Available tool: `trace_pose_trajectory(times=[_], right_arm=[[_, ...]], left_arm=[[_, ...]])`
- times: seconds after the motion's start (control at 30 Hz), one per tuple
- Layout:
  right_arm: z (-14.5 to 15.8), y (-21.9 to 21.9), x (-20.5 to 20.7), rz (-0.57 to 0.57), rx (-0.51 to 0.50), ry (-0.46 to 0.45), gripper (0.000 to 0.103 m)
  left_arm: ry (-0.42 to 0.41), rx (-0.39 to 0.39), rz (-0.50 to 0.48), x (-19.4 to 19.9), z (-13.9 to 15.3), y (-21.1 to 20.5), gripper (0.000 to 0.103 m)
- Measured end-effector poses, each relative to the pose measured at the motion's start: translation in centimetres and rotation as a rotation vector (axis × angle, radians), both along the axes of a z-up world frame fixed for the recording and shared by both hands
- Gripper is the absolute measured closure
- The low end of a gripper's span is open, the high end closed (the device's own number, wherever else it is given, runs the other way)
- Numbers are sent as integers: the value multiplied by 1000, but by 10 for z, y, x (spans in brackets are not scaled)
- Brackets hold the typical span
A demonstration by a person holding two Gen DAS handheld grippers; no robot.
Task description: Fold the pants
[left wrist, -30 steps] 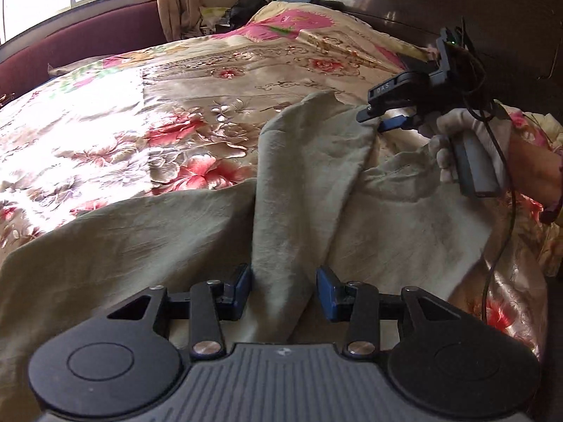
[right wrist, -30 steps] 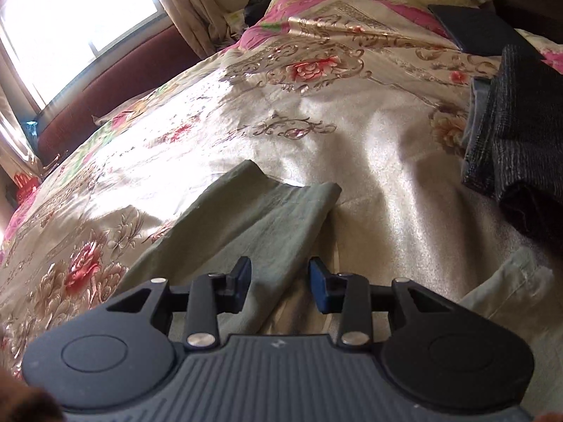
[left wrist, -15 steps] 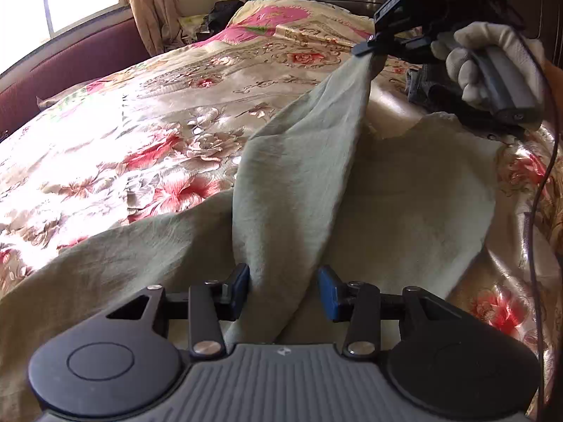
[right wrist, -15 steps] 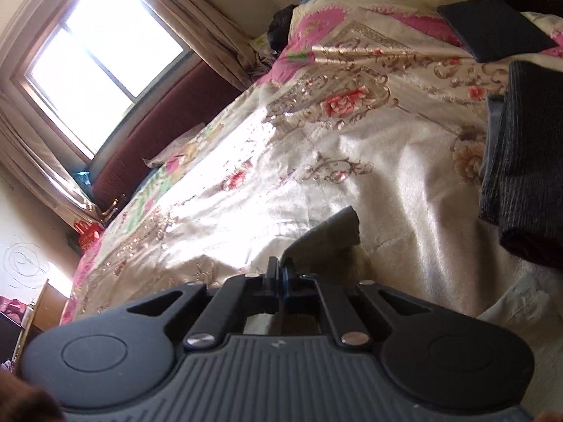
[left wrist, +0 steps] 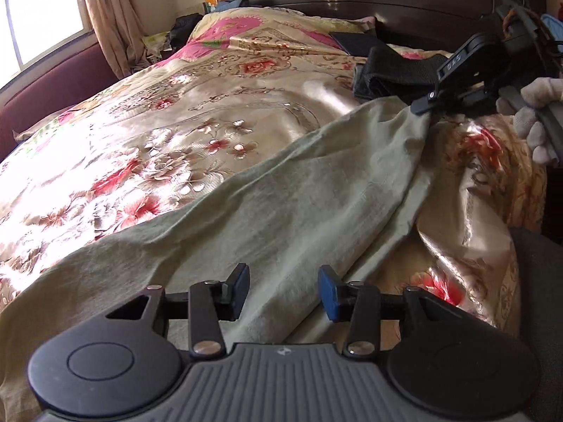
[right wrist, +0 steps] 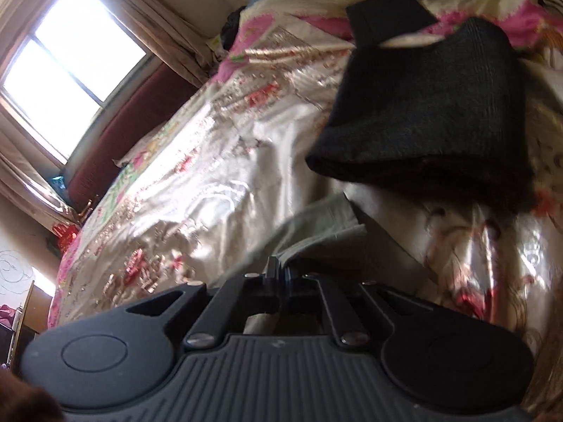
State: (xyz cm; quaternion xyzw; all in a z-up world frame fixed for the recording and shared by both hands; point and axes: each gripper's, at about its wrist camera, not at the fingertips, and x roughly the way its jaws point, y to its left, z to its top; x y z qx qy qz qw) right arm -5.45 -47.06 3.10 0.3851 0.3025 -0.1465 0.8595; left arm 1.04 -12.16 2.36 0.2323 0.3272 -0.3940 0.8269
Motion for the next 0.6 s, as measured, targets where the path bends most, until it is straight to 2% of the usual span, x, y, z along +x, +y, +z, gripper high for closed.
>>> trace_pose_trajectory(times=[0.1, 0.17, 0.27, 0.33, 0.53, 0.6], right_arm=[[-28, -9, -4, -42, 59, 39, 94], [-32, -15, -7, -69, 105, -6, 94], [-32, -25, -7, -100, 117, -43, 94], [-29, -30, -4, -112, 135, -59, 99], [7, -20, -25, -79, 102, -213, 100], [2, -19, -29, -60, 73, -178, 96]], left_arm=[[-5, 16, -18, -9, 1, -3, 47], [-3, 20, -24, -11, 2, -5, 46], [-2, 28, -27, -11, 1, -11, 46], [-14, 30, -32, -11, 2, -15, 46], [-33, -6, -43, -12, 13, -17, 46], [-27, -2, -44, -13, 10, -17, 46]])
